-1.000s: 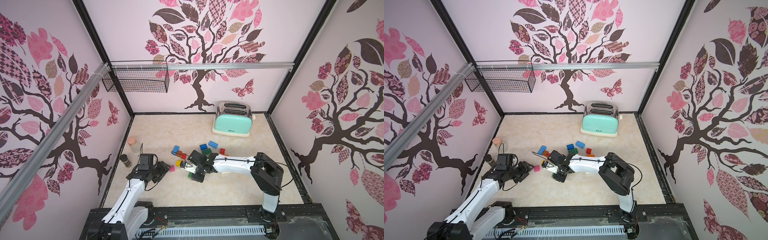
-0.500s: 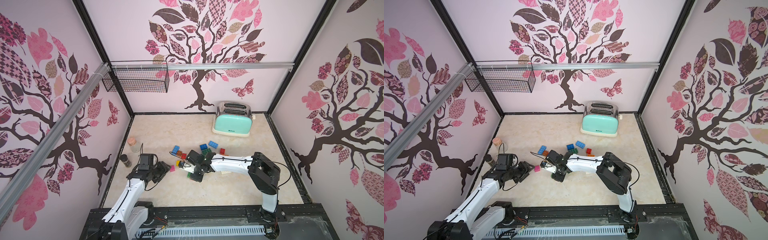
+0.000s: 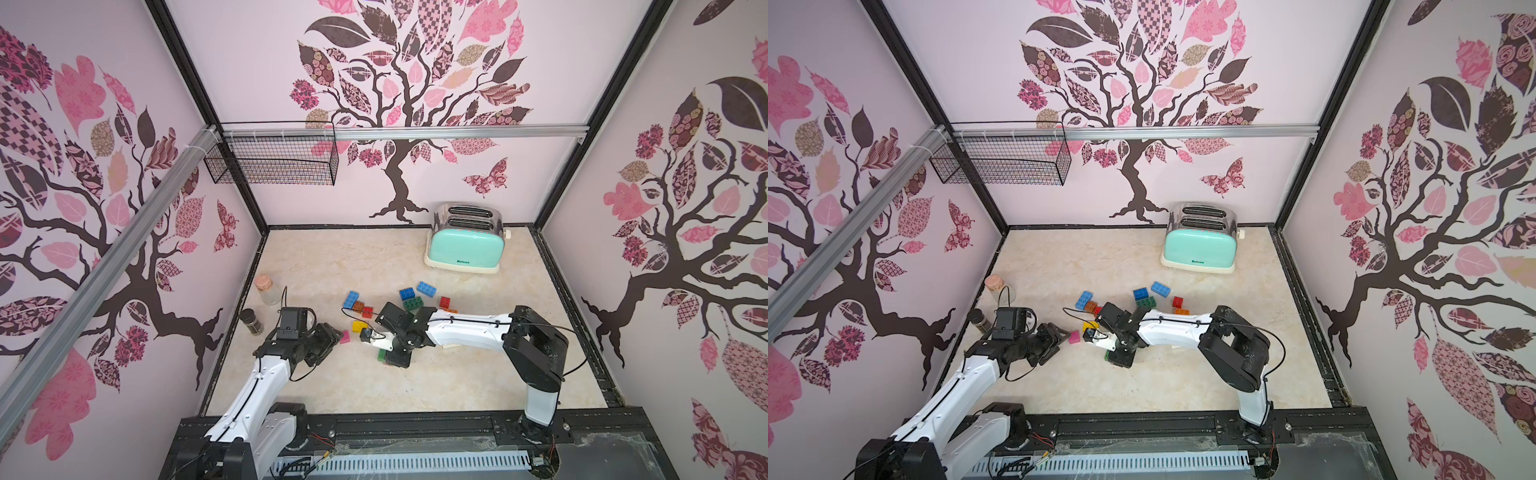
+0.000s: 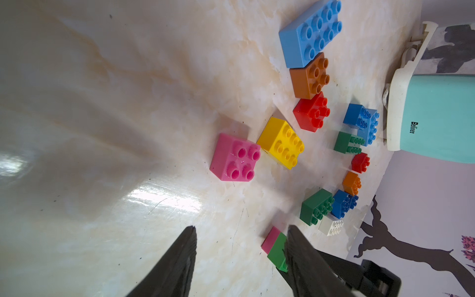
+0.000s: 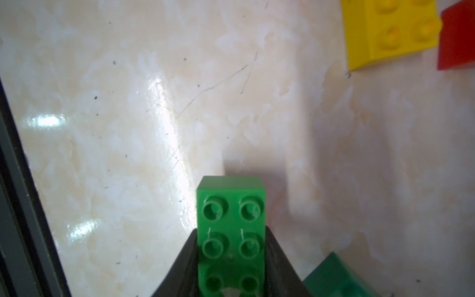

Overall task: Assemble a heart with lego
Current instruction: Assemble the lego brick with the lego brick, then pick up the lego brick from the center of the board.

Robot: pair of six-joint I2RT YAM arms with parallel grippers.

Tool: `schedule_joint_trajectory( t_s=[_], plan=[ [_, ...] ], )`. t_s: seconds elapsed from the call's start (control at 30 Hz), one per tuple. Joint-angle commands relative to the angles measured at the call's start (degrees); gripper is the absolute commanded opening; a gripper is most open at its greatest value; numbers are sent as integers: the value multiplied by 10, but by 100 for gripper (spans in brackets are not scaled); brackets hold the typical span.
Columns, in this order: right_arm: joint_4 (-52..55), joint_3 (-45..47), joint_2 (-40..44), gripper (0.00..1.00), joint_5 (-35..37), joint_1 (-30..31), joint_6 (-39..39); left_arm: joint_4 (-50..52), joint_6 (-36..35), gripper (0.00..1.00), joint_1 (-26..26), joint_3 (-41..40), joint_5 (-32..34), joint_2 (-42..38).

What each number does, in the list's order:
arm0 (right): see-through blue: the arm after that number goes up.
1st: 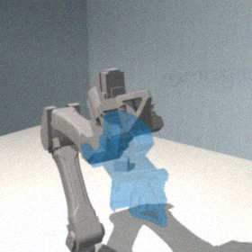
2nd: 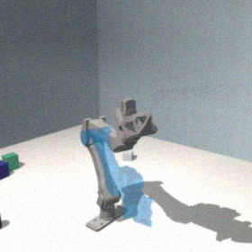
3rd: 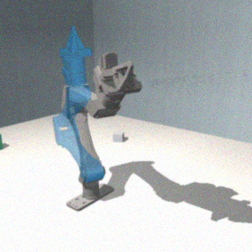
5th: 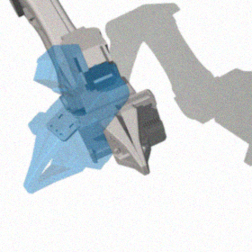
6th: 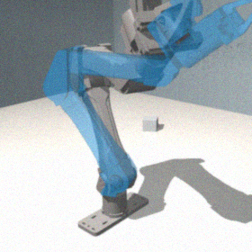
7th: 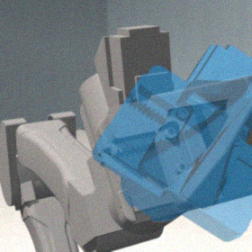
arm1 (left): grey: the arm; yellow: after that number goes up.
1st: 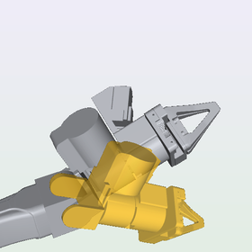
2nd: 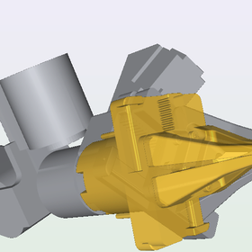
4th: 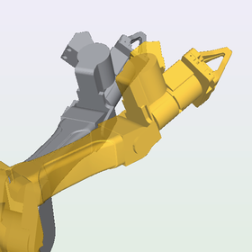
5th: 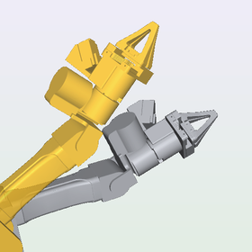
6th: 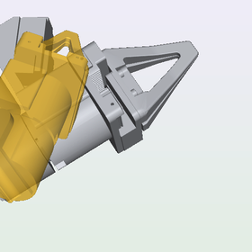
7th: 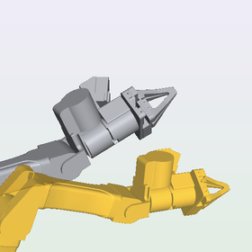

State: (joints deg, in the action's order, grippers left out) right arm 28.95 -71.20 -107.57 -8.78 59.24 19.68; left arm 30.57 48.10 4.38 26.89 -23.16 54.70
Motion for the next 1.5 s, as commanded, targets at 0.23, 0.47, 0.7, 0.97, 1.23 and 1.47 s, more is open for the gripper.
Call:
schedule_joint_trajectory(
  t_s=[0.23,0.47,0.7,0.97,1.23,1.47],
  plan=[
    [-5,7,8,29,2,3,33,-9,5,59,-3,17,-8,7],
    [-8,-13,3,35,-23,3,51,-7,2,59,-3,34,-9,14],
    [5,-30,-6,49,-31,3,59,-4,-3,59,-4,36,-7,14],
    [9,-52,6,64,-23,2,64,3,-11,59,-20,42,-15,14],
    [-12,-123,-28,62,16,-7,49,1,-20,59,-79,26,-69,12],
    [-52,-184,-89,62,20,-21,49,15,-25,58,-79,34,-52,9]
  ],
)
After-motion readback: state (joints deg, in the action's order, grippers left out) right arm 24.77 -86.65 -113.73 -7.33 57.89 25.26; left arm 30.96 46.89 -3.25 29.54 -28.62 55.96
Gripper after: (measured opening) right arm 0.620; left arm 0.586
